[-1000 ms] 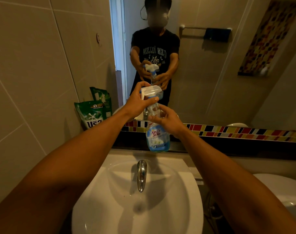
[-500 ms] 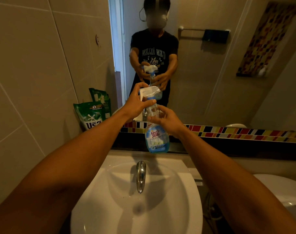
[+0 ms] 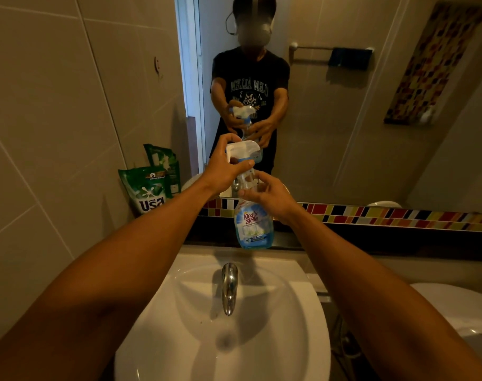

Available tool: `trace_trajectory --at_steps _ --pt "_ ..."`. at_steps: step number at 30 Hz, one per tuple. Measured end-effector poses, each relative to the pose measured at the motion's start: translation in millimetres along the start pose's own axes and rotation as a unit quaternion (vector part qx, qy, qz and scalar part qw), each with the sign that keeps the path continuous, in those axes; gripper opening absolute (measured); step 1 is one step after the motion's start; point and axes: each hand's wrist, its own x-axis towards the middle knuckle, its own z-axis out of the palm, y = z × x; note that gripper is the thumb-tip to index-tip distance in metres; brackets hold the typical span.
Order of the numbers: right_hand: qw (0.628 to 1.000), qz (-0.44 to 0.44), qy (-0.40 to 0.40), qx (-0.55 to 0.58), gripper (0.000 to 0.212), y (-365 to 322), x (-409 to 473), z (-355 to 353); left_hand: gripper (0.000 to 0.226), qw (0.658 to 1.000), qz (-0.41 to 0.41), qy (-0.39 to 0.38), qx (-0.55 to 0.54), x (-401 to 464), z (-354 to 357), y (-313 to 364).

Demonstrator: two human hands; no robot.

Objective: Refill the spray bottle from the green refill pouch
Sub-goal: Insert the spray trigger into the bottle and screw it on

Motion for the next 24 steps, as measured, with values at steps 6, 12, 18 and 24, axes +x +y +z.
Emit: trace_trajectory --at_steps 6,12,18,24 --pt "1.000 0.008 0.009 -0.002 0.058 2.8 4.3 -1.5 0.057 1.000 -0.022 -0.017 -0.003 4.4 -1.7 2.4" --pt "1.000 0.004 0.004 -0.008 0.063 -1.3 5.0 0.1 0.056 1.000 -0.007 -0.001 -0.019 4.4 1.9 0.5" --pt "1.000 0.013 0.012 -0.009 0.068 1.1 3.9 -3.1 0.057 0.999 -0.031 -0.016 -0.007 8.5 -0.9 -0.3" --pt "1.000 0.010 0.000 -0.023 0.064 -1.8 5.0 -5.0 0.058 1.000 -0.012 -0.004 -0.015 5.0 3.4 -1.7"
